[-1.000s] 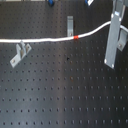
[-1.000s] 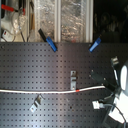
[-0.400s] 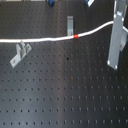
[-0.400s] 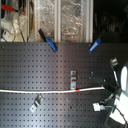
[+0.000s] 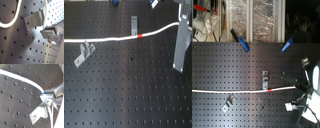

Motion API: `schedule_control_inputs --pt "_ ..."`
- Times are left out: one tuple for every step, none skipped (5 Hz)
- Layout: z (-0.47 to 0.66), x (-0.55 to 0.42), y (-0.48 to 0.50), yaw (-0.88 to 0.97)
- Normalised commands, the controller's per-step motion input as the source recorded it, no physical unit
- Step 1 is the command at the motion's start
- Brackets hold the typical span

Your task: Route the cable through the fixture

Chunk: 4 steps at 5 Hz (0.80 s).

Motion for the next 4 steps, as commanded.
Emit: schedule_control_inputs --pt "0.04 -0.067 0.032 0.00" --pt "0.07 -0.038 0.020 -0.05" --pt "0.15 -0.014 0.011 -0.19" --pt "0.15 -0.023 0.017 -0.20"
